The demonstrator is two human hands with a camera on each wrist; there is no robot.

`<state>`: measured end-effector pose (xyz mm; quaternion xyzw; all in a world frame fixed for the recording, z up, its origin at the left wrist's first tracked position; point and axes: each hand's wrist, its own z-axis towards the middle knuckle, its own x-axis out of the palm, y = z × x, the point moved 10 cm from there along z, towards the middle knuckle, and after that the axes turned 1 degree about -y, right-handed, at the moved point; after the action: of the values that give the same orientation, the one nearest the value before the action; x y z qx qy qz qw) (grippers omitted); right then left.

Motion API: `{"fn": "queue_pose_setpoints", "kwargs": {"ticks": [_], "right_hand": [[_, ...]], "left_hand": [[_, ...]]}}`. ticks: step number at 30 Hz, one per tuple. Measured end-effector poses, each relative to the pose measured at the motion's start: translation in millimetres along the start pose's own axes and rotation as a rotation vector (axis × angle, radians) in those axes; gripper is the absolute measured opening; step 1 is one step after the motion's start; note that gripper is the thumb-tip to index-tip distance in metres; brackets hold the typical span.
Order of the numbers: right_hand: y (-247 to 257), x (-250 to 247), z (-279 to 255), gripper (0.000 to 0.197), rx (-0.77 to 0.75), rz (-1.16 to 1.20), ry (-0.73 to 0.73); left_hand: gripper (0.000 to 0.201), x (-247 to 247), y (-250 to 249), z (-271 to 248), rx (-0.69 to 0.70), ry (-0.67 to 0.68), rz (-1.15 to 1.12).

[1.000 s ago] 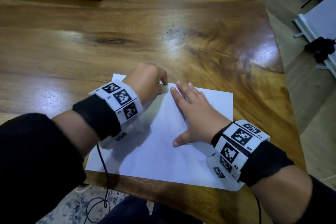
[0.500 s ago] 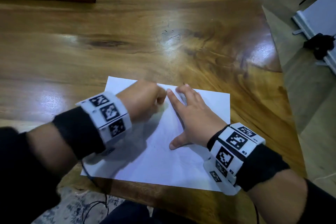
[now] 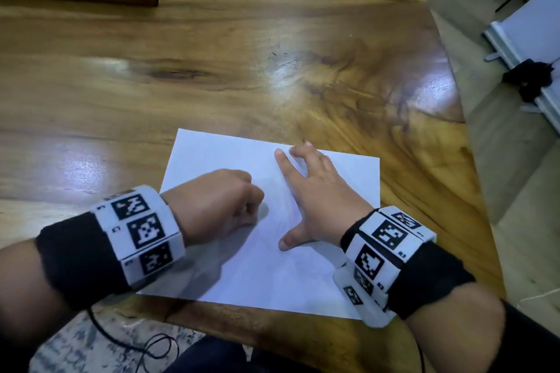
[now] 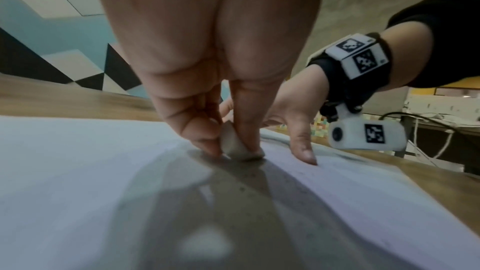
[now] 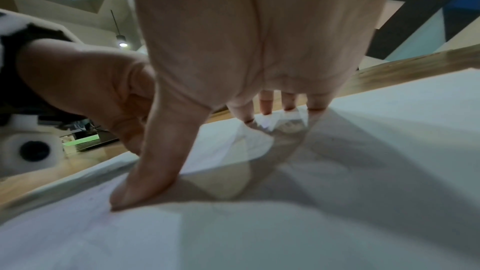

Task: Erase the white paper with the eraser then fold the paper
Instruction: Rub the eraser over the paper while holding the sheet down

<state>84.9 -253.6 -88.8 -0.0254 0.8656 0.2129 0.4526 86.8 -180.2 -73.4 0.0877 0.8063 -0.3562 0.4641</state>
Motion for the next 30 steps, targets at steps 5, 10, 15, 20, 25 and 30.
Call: {"fn": "queue_pose_setpoints", "kwargs": {"ticks": [5, 10, 15, 20, 25, 30], "right_hand": [[-4, -7, -4, 0.128, -0.029, 0.06, -0.063], [-3, -8, -5, 0.125, -0.03, 0.03, -0.061], [-3, -9, -5, 0.125, -0.029, 0.032, -0.064], [-2, -10, -6, 0.124, -0.029, 0.022, -0.065], [-2, -9, -5, 0.125, -0.029, 0.03, -0.066], [-2, -10, -5, 0.126, -0.029, 0.014, -0.07]], "left_hand": [[0.007, -11, 15, 13, -0.149, 0.053, -0.01], [0.01, -65, 29, 45, -0.315, -0.312, -0.126], [0.004, -44, 22, 48, -0.256, -0.167, -0.095], [0.005, -62, 31, 51, -0.28, -0.315, -0.083], [0.005, -46, 19, 49, -0.216, -0.134, -0.053], [0.008, -57, 15, 57, -0.219, -0.275, -0.04]]}}
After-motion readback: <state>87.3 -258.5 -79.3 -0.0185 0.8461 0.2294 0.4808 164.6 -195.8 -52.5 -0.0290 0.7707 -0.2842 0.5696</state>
